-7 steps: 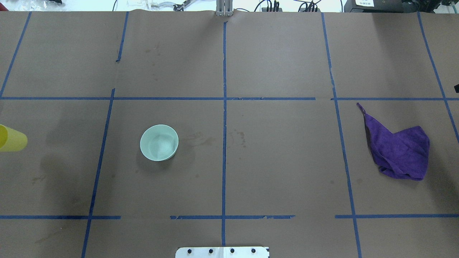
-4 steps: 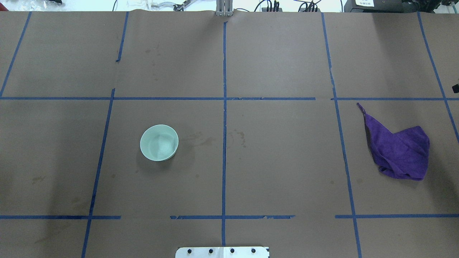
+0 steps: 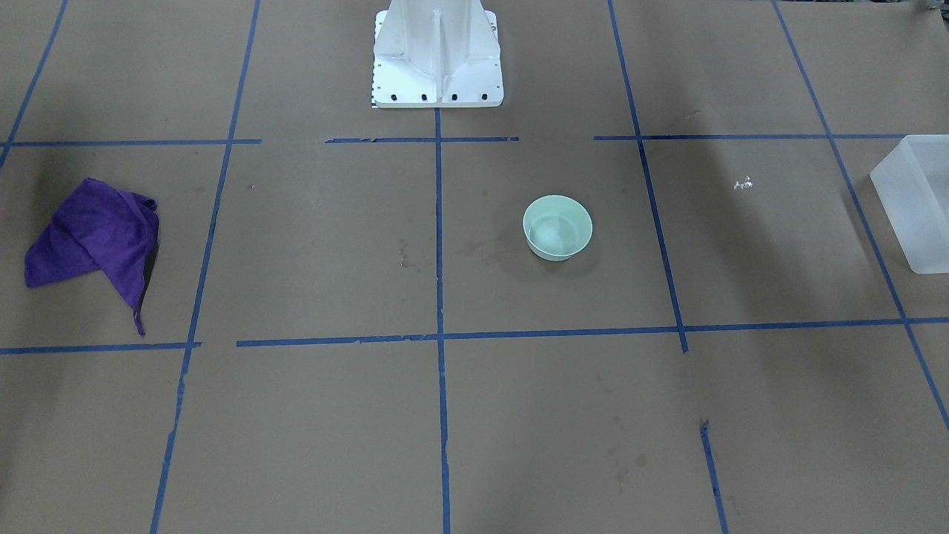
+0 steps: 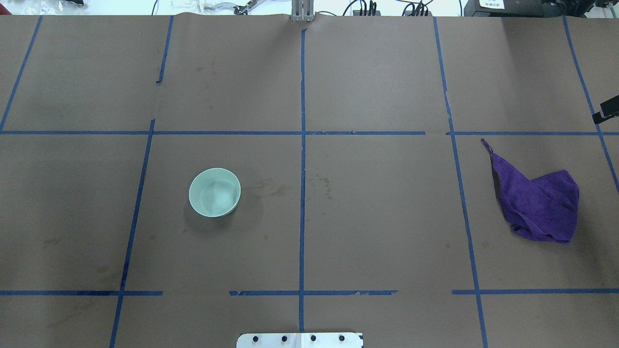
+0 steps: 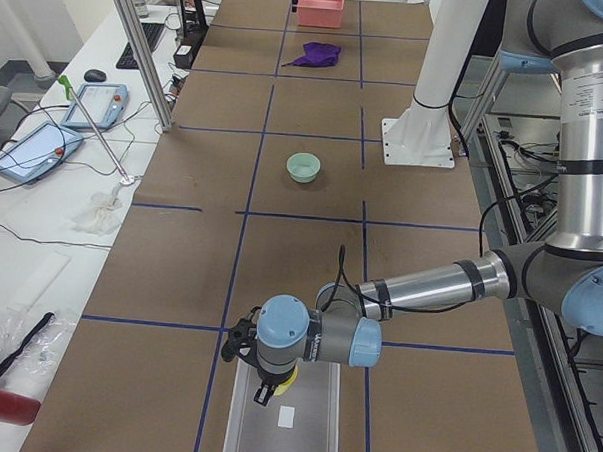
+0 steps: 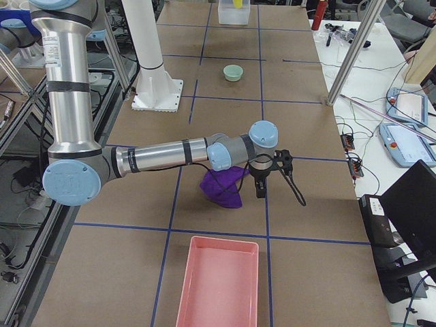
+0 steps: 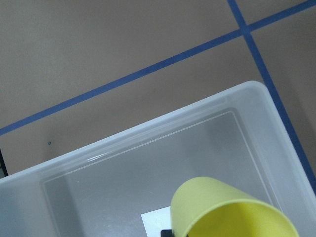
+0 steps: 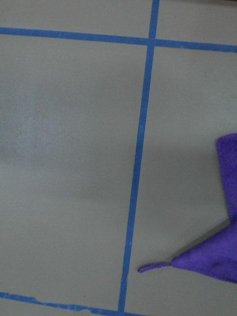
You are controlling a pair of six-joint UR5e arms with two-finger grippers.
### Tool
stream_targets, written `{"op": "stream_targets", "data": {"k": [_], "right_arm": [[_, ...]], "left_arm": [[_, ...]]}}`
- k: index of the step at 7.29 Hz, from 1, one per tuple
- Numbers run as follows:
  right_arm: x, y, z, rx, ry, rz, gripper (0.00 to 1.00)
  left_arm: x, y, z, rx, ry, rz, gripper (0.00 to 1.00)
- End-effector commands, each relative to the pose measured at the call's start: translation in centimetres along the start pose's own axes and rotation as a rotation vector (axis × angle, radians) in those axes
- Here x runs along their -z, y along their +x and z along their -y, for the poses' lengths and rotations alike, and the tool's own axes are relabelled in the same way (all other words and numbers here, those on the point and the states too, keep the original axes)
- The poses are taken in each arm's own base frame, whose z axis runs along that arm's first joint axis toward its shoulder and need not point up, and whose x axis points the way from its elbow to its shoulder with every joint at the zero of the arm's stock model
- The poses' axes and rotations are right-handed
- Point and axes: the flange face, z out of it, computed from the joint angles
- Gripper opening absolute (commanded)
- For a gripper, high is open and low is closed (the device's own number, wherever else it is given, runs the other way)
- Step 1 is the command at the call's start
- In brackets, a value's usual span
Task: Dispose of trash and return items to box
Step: 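Carry the yellow cup off the table and drop it into the clear bin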
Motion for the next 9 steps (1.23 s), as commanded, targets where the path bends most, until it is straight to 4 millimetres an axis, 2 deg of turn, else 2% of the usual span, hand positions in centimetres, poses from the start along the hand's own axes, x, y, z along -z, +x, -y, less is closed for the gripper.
{"op": "stream_targets", "data": {"k": [1, 2, 4, 7, 9], "right_arm": [[-0.4, -1.3, -0.1, -0.005, -0.007, 0.006, 1.00], [-0.7, -1.7, -0.2, -0.010, -0.013, 0.006, 1.00], [-0.7, -1.7, -0.2, -0.010, -0.014, 0.006, 1.00], [-0.8, -1.9, -0.2, -0.007, -0.015, 0.007, 1.00], [-0.9, -1.8, -0.2, -0.008, -0.016, 0.006, 1.00]], "left_arm": [[-0.7, -0.7, 0.3, 0.047, -0.047, -0.018, 0.00], [-1.6, -1.1, -0.3, 0.058, -0.064, -0.025, 0.07], [-1.9, -1.2, -0.4, 0.060, -0.068, -0.035, 0.14], [-2.4, -0.7, -0.4, 0.061, -0.053, -0.101, 0.22], [-3.2, -0.6, -0.8, 0.073, -0.054, -0.142, 0.23]]}}
